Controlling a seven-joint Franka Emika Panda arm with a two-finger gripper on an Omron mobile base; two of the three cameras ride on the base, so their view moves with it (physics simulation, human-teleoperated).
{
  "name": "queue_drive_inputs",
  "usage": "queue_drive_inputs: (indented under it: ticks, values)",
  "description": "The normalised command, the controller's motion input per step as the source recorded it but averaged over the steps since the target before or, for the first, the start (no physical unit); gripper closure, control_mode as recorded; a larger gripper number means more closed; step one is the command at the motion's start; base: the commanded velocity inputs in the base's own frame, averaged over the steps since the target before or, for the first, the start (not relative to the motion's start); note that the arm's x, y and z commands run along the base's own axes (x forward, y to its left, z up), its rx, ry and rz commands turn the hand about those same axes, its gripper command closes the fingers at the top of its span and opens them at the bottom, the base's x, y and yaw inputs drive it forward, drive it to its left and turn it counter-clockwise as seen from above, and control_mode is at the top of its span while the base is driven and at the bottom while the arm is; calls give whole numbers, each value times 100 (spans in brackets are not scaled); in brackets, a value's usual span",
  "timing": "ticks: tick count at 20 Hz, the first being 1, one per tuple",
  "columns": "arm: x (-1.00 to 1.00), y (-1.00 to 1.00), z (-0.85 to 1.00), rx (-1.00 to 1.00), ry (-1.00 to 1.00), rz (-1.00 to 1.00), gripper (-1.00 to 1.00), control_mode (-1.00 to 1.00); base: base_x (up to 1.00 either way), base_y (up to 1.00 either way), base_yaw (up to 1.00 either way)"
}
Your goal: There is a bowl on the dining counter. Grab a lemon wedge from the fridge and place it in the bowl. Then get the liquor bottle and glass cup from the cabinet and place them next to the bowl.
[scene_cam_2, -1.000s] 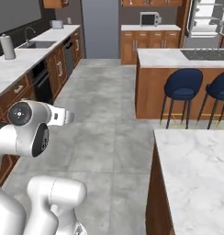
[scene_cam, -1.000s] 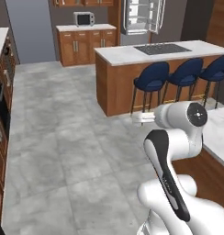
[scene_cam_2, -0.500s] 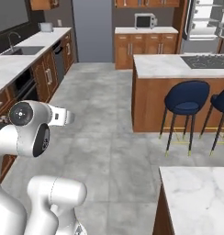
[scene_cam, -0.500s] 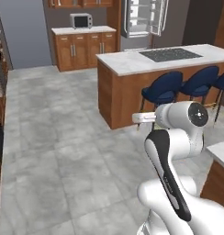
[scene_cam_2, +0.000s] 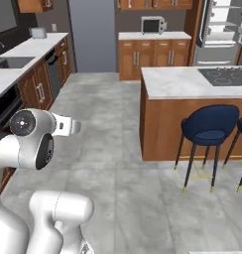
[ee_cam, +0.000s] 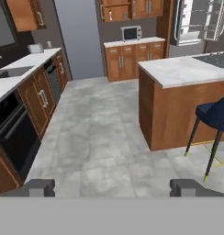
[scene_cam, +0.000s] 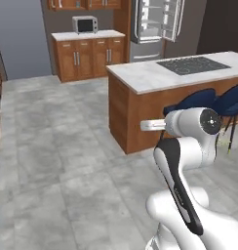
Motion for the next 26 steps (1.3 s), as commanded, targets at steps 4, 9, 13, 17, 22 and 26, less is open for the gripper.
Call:
queue_drive_inputs:
  ticks: [4, 9, 13, 17, 22, 26]
  values:
    - [0, 0, 0, 0, 0, 0, -100, 100, 100, 35, -6]
    - [0, 0, 0, 0, 0, 0, -100, 100, 100, 34, -7]
    - [0, 0, 0, 0, 0, 0, -100, 100, 100, 29, -7]
    - [0, 0, 0, 0, 0, 0, -100, 100, 100, 29, -9]
    - [0, 0, 0, 0, 0, 0, -100, 100, 100, 35, -11]
    - [0, 0, 0, 0, 0, 0, -100, 100, 100, 36, -11]
